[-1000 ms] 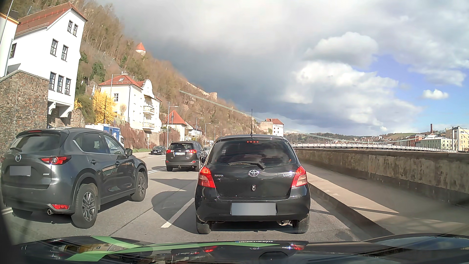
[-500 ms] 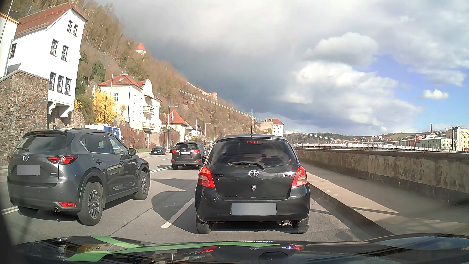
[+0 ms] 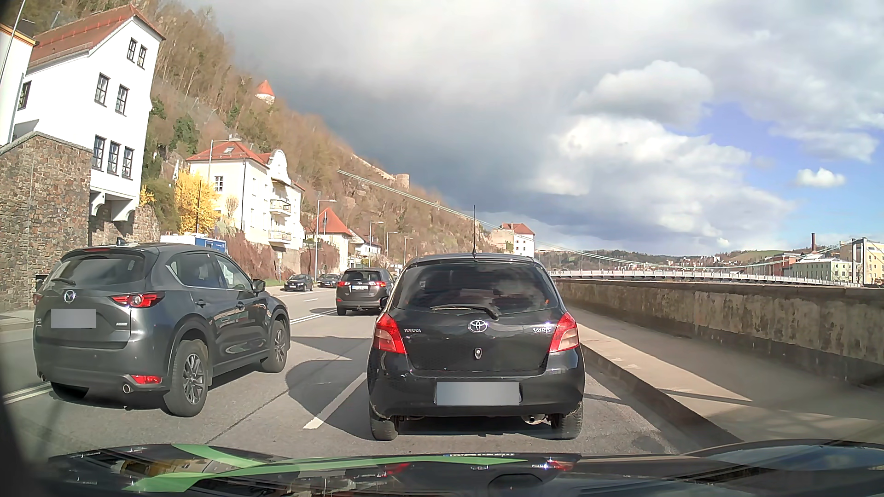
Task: Follow the waypoints while adhering to traffic rules and regulations
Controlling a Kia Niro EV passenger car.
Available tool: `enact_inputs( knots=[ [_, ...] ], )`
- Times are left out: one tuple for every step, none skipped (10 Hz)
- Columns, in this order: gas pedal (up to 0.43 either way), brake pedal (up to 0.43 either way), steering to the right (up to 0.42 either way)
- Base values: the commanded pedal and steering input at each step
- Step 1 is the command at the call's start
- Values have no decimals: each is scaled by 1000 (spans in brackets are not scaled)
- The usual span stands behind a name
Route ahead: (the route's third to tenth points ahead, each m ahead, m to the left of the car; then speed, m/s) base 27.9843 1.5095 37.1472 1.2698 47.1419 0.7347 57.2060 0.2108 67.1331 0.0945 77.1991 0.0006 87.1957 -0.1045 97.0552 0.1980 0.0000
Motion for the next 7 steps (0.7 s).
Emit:
enact_inputs(
  knots=[
    [0,207,-3],
    [0,152,-3],
    [0,134,-3],
    [0,134,-3],
    [0,104,-3],
    [0,0,-3],
    [0,0,-3]
  ],
)
